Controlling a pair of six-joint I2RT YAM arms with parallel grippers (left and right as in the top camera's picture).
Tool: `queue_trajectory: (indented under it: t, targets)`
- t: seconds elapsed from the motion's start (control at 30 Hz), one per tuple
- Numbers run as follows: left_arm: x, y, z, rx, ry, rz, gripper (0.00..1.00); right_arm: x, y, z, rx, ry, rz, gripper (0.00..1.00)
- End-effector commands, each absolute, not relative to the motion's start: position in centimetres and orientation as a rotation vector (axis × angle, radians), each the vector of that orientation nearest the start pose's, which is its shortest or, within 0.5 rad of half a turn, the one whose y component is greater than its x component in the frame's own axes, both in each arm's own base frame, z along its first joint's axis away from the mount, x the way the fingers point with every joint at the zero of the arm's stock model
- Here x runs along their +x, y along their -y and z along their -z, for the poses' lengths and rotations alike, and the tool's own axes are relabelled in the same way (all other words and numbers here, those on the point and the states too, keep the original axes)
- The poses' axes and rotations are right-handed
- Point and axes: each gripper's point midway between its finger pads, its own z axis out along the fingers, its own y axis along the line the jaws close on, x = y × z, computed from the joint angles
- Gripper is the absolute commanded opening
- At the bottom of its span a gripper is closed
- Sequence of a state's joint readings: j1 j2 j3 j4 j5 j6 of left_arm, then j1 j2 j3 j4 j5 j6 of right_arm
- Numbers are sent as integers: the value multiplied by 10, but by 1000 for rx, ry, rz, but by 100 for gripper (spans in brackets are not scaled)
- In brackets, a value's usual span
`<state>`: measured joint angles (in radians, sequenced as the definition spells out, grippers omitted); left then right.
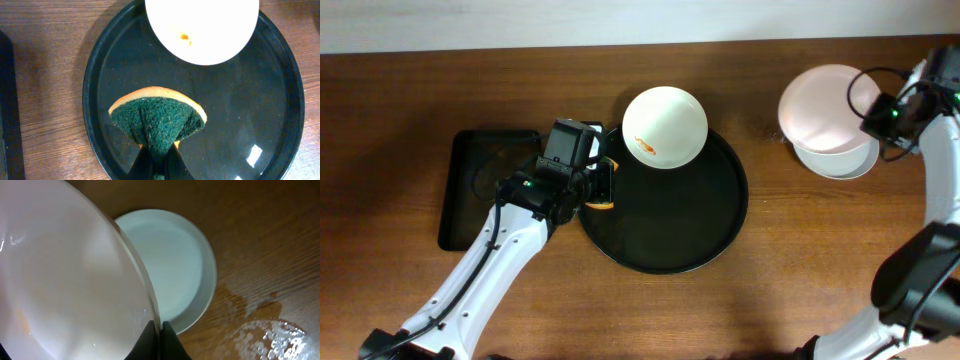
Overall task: Clean dirty plates on tray and stack at the side
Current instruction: 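Move the right gripper to the white plate's rim and grasp it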
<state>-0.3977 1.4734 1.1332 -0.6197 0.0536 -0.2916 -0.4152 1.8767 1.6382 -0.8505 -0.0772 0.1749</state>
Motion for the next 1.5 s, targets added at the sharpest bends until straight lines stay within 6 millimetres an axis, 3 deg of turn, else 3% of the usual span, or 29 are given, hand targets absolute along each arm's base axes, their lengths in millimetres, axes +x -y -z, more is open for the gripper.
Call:
queue_trajectory:
  t: [0.0,0.23,0.5,0.53,0.63,0.77,0.83,0.9,1.03,1.13,1.17,1.3,1.47]
  targets:
    - [352,158,-154,148,-2548,356,0,436,190,-112,788,-2584,-67,4]
    - [352,158,-154,148,-2548,356,0,437,223,-64,873,-2607,2,4]
    - [352,158,-154,148,-2545,357,0,431,235,-59,903,-2613,75,4]
    - [352,158,-154,148,-2545,357,0,430,236,-59,906,-2612,76,10]
    - [352,158,-154,148,-2545,358,0,430,236,-59,907,-2611,74,63]
    - [352,158,-154,148,-2547,357,0,440,226,-76,876,-2593,-31,73]
    - [352,158,-154,148,-2548,356,0,452,204,-103,776,-2579,-203,72]
    - [352,158,-154,148,-2545,357,0,466,168,-139,566,-2572,-399,70]
    - [355,159,-156,148,-2533,361,0,482,105,-176,160,-2573,-494,68]
    - [355,159,-156,148,-2532,362,0,493,52,-175,-147,-2566,-482,69]
    - [355,159,-156,148,-2533,361,0,498,22,-171,-282,-2559,-488,70]
    - [354,159,-156,149,-2534,362,0,520,-57,-147,-572,-2518,-411,77]
    - [354,159,-156,149,-2534,361,0,556,-111,-108,-712,-2451,-195,83]
